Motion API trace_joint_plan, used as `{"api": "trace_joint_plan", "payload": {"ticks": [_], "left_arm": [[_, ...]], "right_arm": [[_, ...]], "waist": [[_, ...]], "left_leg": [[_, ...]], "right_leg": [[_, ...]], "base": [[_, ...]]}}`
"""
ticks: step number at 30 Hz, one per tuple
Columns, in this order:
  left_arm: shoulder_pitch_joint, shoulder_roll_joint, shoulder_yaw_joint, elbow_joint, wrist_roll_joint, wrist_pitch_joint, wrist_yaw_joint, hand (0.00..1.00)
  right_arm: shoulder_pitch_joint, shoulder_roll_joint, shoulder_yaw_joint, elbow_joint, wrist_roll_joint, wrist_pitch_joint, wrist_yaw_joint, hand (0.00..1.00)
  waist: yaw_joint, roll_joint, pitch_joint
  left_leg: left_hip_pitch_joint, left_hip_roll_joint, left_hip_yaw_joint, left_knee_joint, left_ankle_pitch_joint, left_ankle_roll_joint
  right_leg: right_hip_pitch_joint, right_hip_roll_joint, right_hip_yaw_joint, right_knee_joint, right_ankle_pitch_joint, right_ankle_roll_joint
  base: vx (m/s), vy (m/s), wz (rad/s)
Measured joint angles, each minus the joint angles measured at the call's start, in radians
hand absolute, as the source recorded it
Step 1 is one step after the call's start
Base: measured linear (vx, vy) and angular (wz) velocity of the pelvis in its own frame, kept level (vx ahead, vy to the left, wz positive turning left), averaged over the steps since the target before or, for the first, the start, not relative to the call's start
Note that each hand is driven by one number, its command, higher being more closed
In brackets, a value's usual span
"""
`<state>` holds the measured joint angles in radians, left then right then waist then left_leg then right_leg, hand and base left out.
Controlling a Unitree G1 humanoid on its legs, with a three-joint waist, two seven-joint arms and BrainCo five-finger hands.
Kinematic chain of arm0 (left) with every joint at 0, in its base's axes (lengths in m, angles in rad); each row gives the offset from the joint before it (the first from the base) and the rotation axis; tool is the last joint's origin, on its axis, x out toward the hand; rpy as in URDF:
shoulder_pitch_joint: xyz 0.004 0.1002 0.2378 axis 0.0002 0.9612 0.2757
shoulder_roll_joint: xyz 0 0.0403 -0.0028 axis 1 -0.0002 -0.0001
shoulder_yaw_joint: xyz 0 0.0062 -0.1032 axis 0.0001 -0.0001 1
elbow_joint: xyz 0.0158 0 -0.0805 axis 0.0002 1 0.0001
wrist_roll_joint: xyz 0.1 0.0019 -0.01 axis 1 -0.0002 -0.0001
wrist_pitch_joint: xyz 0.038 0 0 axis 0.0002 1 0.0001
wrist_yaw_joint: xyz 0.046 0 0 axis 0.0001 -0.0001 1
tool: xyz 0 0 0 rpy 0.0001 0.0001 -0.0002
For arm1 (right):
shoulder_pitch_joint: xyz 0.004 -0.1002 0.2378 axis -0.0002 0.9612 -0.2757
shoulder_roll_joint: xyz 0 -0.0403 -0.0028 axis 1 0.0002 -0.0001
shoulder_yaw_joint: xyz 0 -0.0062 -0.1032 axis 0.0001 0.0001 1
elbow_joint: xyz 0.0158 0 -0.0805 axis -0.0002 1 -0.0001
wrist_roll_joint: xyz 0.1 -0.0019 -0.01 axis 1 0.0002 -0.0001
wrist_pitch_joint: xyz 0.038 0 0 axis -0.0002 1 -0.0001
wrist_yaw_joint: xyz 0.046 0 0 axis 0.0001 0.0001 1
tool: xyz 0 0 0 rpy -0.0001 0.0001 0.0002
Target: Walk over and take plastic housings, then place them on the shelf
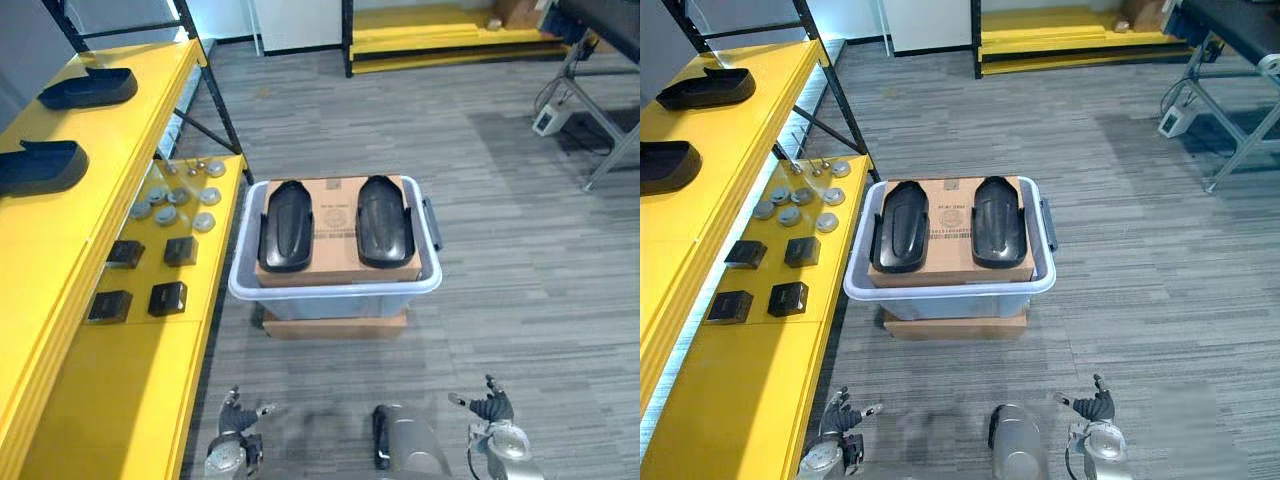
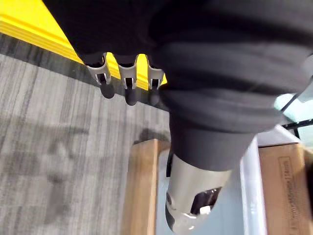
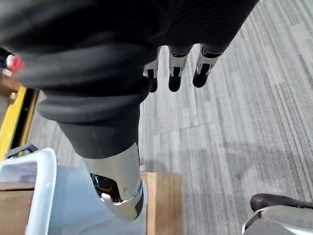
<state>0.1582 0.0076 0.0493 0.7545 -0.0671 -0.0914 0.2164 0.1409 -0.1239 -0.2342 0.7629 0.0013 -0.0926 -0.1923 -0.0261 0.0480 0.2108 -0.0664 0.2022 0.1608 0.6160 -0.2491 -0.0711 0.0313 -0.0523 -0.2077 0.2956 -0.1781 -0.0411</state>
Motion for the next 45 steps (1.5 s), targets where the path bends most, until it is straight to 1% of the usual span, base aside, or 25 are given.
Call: {"api": "trace_joint_plan", "payload": {"ticks": [1,2,3,4,5,6,7,10,15,16,17,18,19,20,22,26,27,28,31,33,36,38,41,43,45], "left_arm": [[0.000,0.000,0.001,0.000,0.000,0.000,0.000,0.00],[0.000,0.000,0.001,0.000,0.000,0.000,0.001,0.00],[0.000,-0.002,0.000,0.000,-0.001,0.000,0.001,0.00],[0.000,0.000,0.000,0.002,-0.001,0.000,0.000,0.00],[-0.005,0.011,0.000,0.008,-0.001,0.002,0.002,0.00],[-0.006,0.019,0.000,0.006,0.000,0.001,0.002,0.00],[-0.007,0.024,0.000,0.006,0.002,0.001,0.002,0.00],[-0.007,0.036,-0.001,0.006,0.019,0.001,0.002,0.00],[0.001,0.060,0.000,0.006,0.040,0.001,0.003,0.00],[0.018,0.062,-0.001,0.006,0.040,0.001,0.002,0.00],[0.019,0.062,-0.001,0.004,0.040,0.001,0.002,0.00],[0.028,0.064,0.000,0.001,0.040,0.001,0.002,0.00],[0.042,0.064,-0.001,0.000,0.041,0.001,0.002,0.00],[0.047,0.064,-0.001,0.000,0.042,0.001,0.001,0.00],[0.068,0.064,-0.003,-0.003,0.042,0.001,-0.001,0.00],[0.070,0.066,-0.008,-0.017,0.055,-0.001,-0.003,0.00],[0.071,0.066,-0.010,-0.017,0.061,-0.001,-0.005,0.00],[0.072,0.066,-0.012,-0.017,0.061,-0.001,-0.011,0.00],[0.087,0.066,-0.028,-0.016,0.062,-0.001,-0.021,0.00],[0.094,0.069,-0.044,-0.017,0.062,-0.001,-0.022,0.00],[0.096,0.073,-0.059,-0.020,0.069,-0.006,-0.021,0.00],[0.099,0.075,-0.060,-0.020,0.076,-0.006,-0.021,0.00],[0.096,0.077,-0.089,-0.020,0.077,-0.007,-0.021,0.00],[0.089,0.076,-0.100,-0.021,0.077,-0.010,-0.020,0.00],[0.084,0.076,-0.109,-0.021,0.077,-0.014,-0.019,0.00]], "right_arm": [[-0.001,0.000,-0.004,0.002,0.001,0.000,0.000,0.00],[-0.002,0.000,-0.007,0.009,0.001,0.001,0.000,0.00],[0.003,-0.001,-0.021,0.012,0.002,0.001,-0.001,0.00],[0.002,0.002,-0.036,0.019,0.004,0.001,-0.001,0.00],[0.001,0.010,-0.043,0.036,0.011,0.004,-0.002,0.00],[0.011,0.012,-0.044,0.037,0.021,0.003,-0.002,0.00],[0.016,0.013,-0.046,0.037,0.030,0.002,-0.002,0.00],[0.020,0.018,-0.086,0.047,0.051,0.001,-0.003,0.00],[0.026,0.016,-0.167,0.033,0.095,0.002,-0.005,0.00],[0.028,0.013,-0.195,0.002,0.110,0.003,-0.006,0.00],[0.036,0.010,-0.203,-0.026,0.115,0.003,-0.008,0.00],[0.054,0.001,-0.216,-0.107,0.119,0.003,-0.010,0.00],[0.071,-0.011,-0.240,-0.200,0.126,0.002,-0.015,0.00],[0.077,-0.021,-0.248,-0.250,0.128,0.001,-0.023,0.00],[0.092,-0.059,-0.298,-0.401,0.139,-0.017,-0.031,0.00],[0.076,-0.088,-0.343,-0.570,0.145,-0.048,-0.071,0.00],[0.069,-0.091,-0.344,-0.599,0.144,-0.057,-0.074,0.00],[0.056,-0.091,-0.343,-0.623,0.142,-0.058,-0.081,0.00],[0.017,-0.107,-0.307,-0.700,0.092,-0.062,-0.099,0.00],[-0.013,-0.138,-0.248,-0.712,0.043,-0.074,-0.108,0.00],[-0.070,-0.171,-0.160,-0.691,-0.056,-0.075,-0.113,0.00],[-0.121,-0.181,-0.115,-0.632,-0.093,-0.071,-0.114,0.00],[-0.221,-0.202,-0.049,-0.495,-0.146,-0.036,-0.118,0.00],[-0.285,-0.203,-0.015,-0.414,-0.181,-0.009,-0.131,0.00],[-0.350,-0.203,0.008,-0.337,-0.207,0.010,-0.138,0.00]], "waist": [[0.005,0.001,-0.001],[0.014,0.003,-0.001],[0.012,0.021,-0.009],[0.013,0.040,-0.010],[0.012,0.018,-0.014],[0.012,0.001,-0.023],[0.011,-0.007,-0.027],[0.009,-0.014,-0.029],[0.008,-0.011,-0.032],[0.008,-0.019,-0.038],[0.007,-0.017,-0.046],[0.001,-0.011,-0.053],[-0.010,-0.020,-0.052],[-0.014,-0.014,-0.057],[-0.015,-0.018,-0.071],[-0.015,-0.016,-0.083],[-0.015,-0.028,-0.081],[-0.015,-0.024,-0.087],[-0.016,-0.030,-0.098],[-0.015,-0.030,-0.104],[-0.014,-0.026,-0.106],[-0.011,-0.026,-0.106],[-0.002,-0.021,-0.102],[0.015,-0.010,-0.094],[0.015,0.001,-0.080]], "left_leg": [[-0.006,-0.015,-0.015,-0.067,0.000,0.000],[-0.008,-0.047,-0.053,-0.207,0.013,-0.013],[0.007,-0.067,-0.090,-0.354,0.126,-0.018],[0.002,-0.065,-0.104,-0.380,0.176,-0.008],[0.032,-0.079,-0.094,-0.390,0.183,-0.002],[0.051,-0.088,-0.078,-0.425,0.187,0.004],[0.062,-0.099,-0.072,-0.449,0.192,0.012],[0.098,-0.124,-0.045,-0.513,0.210,0.028],[0.147,-0.134,-0.018,-0.594,0.236,0.029],[0.152,-0.134,-0.012,-0.610,0.238,0.026],[0.152,-0.134,-0.007,-0.616,0.239,0.025],[0.152,-0.134,0.000,-0.620,0.239,0.025],[0.153,-0.133,0.004,-0.626,0.239,0.025],[0.157,-0.132,0.006,-0.629,0.239,0.025],[0.172,-0.132,0.023,-0.647,0.239,0.025],[0.175,-0.133,0.027,-0.654,0.239,0.025],[0.174,-0.133,0.026,-0.655,0.239,0.025],[0.174,-0.133,0.025,-0.655,0.239,0.025],[0.166,-0.135,0.015,-0.655,0.239,0.025],[0.160,-0.138,0.003,-0.656,0.241,0.026],[0.147,-0.142,-0.028,-0.684,0.267,0.028],[0.141,-0.144,-0.048,-0.697,0.280,0.030],[0.127,-0.148,-0.078,-0.707,0.295,0.031],[0.109,-0.151,-0.095,-0.708,0.305,0.033],[0.092,-0.153,-0.112,-0.709,0.315,0.036]], "right_leg": [[0.001,-0.002,0.009,-0.004,0.002,0.003],[0.006,-0.004,0.029,-0.010,0.005,0.009],[0.017,0.011,0.041,-0.027,0.008,0.024],[0.025,0.023,0.050,-0.035,0.007,0.032],[0.043,0.016,0.073,-0.054,0.015,0.054],[0.049,0.001,0.081,-0.073,0.016,0.057],[0.050,-0.007,0.088,-0.081,0.019,0.062],[0.052,-0.029,0.110,-0.100,0.024,0.078],[0.048,-0.031,0.140,-0.113,0.028,0.084],[0.042,-0.028,0.148,-0.119,0.028,0.084],[0.037,-0.025,0.153,-0.120,0.028,0.084],[0.032,-0.023,0.160,-0.122,0.028,0.085],[0.029,-0.021,0.163,-0.123,0.028,0.085],[0.030,-0.020,0.166,-0.122,0.028,0.085],[0.030,-0.016,0.183,-0.125,0.028,0.085],[0.034,-0.016,0.187,-0.128,0.028,0.085],[0.034,-0.016,0.186,-0.131,0.028,0.085],[0.037,-0.016,0.184,-0.134,0.028,0.085],[0.034,-0.018,0.176,-0.143,0.030,0.088],[0.034,-0.020,0.164,-0.149,0.031,0.089],[0.030,-0.022,0.133,-0.162,0.036,0.091],[0.030,-0.022,0.113,-0.163,0.036,0.090],[0.030,-0.025,0.083,-0.164,0.037,0.090],[0.023,-0.028,0.066,-0.164,0.039,0.087],[0.016,-0.029,0.048,-0.164,0.042,0.087]], "base": [[0.21,0.058,-0.33],[0.23,0.104,-0.37],[0.22,0.119,-0.38],[0.21,0.121,-0.32],[0.17,0.113,-0.29],[0.16,0.125,-0.25],[0.10,0.102,-0.14],[0.05,0.100,-0.18],[0.01,0.026,-0.18],[0.00,0.003,-0.18],[0.01,0.002,-0.22],[0.04,-0.012,-0.18],[0.05,-0.016,-0.15],[0.05,-0.018,-0.16],[0.06,-0.009,-0.21],[0.05,-0.004,-0.05],[0.00,0.000,0.00],[0.00,-0.012,0.06],[-0.01,-0.012,0.09],[-0.02,-0.014,0.19],[-0.01,-0.024,0.29],[-0.01,-0.028,0.33],[-0.01,-0.016,0.30],[-0.02,-0.005,0.23],[-0.05,-0.004,0.27]]}}
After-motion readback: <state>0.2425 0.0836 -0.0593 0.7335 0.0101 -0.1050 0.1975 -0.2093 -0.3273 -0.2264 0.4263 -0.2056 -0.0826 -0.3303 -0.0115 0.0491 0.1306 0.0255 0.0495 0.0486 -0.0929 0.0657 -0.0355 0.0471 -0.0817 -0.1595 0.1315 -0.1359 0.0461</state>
